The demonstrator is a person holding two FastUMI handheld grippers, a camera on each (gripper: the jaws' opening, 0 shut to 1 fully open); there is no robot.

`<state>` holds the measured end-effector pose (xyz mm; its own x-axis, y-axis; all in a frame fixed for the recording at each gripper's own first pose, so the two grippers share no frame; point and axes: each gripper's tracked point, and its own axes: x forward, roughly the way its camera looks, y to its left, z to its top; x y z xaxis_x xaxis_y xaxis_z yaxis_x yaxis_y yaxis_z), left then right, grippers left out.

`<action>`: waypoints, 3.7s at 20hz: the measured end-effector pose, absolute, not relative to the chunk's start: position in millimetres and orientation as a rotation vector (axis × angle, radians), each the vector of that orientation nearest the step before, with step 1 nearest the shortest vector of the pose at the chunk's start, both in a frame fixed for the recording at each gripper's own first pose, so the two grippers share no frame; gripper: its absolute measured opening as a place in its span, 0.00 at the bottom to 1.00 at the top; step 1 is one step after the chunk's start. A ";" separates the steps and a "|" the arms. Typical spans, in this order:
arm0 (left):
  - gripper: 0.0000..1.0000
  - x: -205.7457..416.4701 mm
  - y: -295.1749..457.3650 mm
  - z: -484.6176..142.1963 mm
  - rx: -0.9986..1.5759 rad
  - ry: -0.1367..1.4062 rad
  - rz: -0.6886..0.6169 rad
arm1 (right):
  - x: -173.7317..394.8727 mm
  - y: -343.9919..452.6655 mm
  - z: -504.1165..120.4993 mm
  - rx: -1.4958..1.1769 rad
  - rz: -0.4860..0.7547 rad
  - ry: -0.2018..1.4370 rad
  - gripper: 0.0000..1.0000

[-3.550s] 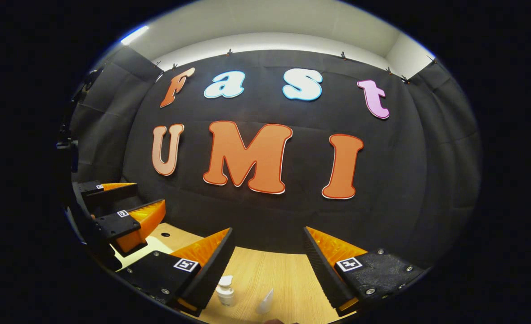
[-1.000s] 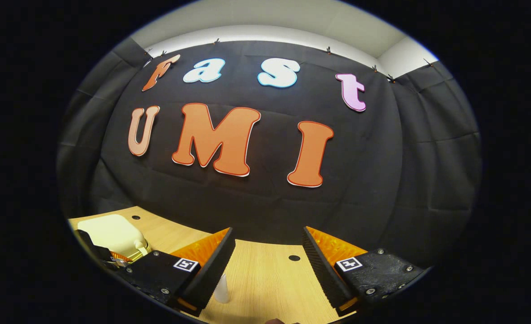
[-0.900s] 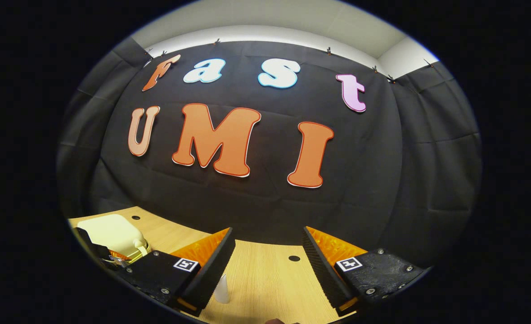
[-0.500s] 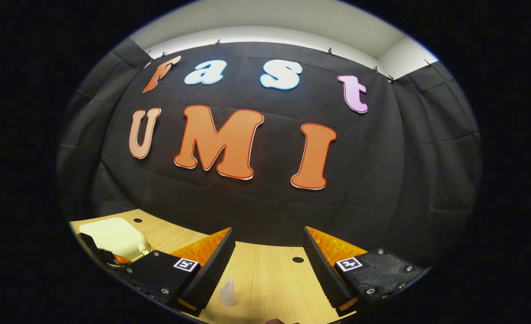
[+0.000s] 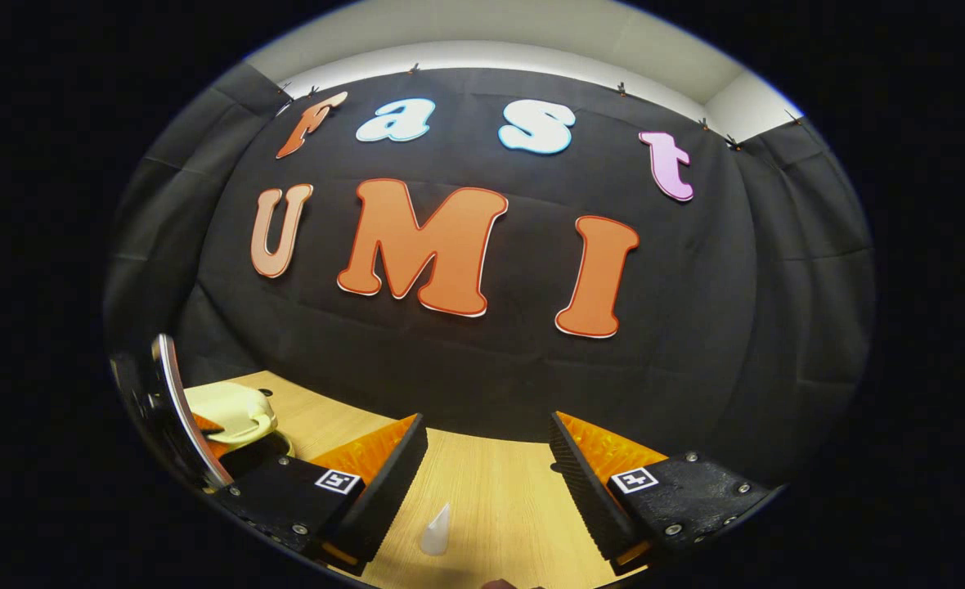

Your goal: First open the suitcase, pack the skin care products into it, and then close the suitcase.

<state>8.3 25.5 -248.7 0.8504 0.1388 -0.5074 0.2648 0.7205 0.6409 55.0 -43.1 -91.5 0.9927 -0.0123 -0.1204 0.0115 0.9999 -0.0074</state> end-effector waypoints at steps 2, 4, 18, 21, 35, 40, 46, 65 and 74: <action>0.12 14.7 33.0 -221.4 0.709 0.543 -0.050 | 54.6 -34.2 -91.1 -0.005 -0.002 0.124 0.96; 0.12 20.9 42.8 -204.2 0.669 0.525 -0.034 | 56.7 -25.0 -95.3 -0.008 0.013 0.137 0.96; 0.13 44.7 170.2 -121.6 0.216 0.418 0.073 | 54.5 42.4 -128.8 -0.021 0.119 0.254 0.96; 0.16 44.1 211.4 -108.3 0.126 0.378 0.125 | 54.5 49.5 -134.5 -0.014 0.118 0.279 0.96; 0.07 23.2 420.4 -148.8 -0.020 0.426 0.408 | 61.3 92.2 -146.6 -0.010 0.104 0.371 0.96; 0.06 8.8 487.0 -215.5 -0.175 0.524 0.449 | 61.2 102.4 -148.1 -0.021 0.084 0.393 0.96; 0.07 -33.3 542.5 -326.9 -0.328 0.748 0.492 | 58.2 111.9 -160.5 -0.010 0.058 0.437 0.96; 0.98 28.0 281.5 -156.1 0.014 0.400 0.204 | 58.6 37.4 -149.0 -0.013 0.024 0.326 0.96; 0.98 59.7 90.0 -142.3 0.074 0.344 -0.019 | 51.5 -14.5 -156.1 -0.004 0.037 0.284 0.96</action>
<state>59.7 90.0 -142.3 0.9411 -0.0059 -0.3381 0.0311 0.9971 0.0693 51.5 -14.5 -156.1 0.9592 0.0360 -0.2804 -0.0372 0.9993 0.0009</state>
